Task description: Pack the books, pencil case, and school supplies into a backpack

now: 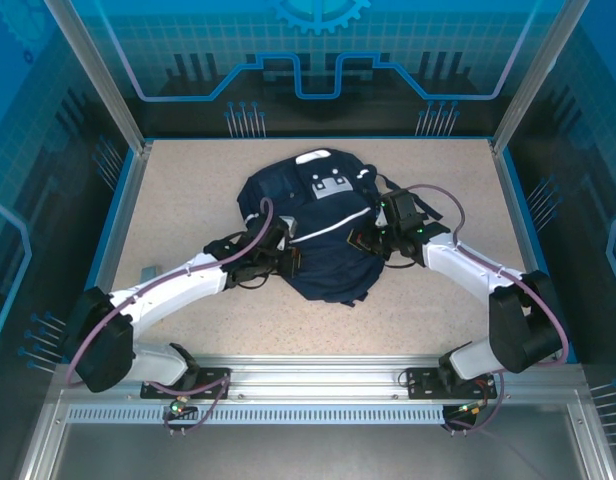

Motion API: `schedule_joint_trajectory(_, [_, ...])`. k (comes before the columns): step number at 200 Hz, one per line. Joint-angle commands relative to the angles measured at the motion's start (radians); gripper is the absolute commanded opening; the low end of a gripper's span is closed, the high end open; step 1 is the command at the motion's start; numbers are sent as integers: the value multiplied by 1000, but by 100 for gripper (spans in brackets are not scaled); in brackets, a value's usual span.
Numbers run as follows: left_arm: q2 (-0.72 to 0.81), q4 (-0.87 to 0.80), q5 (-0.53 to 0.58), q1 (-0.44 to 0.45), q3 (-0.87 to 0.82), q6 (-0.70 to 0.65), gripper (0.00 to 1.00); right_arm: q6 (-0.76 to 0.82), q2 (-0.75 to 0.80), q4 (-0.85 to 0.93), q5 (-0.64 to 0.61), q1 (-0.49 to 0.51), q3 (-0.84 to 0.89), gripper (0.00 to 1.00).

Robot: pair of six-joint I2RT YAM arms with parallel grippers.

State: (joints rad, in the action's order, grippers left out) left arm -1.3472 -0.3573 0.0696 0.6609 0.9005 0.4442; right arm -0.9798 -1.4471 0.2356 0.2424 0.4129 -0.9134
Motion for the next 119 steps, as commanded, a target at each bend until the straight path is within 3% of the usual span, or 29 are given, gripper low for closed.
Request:
schedule_joint_trajectory(1, [27,-84,132,-54,-6,0,0,50,29,78,-92,-33,-20,1])
schedule_joint_trajectory(81, [-101,54,-35,-233,65,-176,0,94,46,93,-47,-30,-15,2])
schedule_joint_trajectory(107, [-99,47,-7,-247,81,-146,16,84,36,70,-24,-20,-15,3])
schedule_joint_trajectory(119, [-75,36,23,-249,78,-120,31,77,25,59,-9,-13,-17,3])
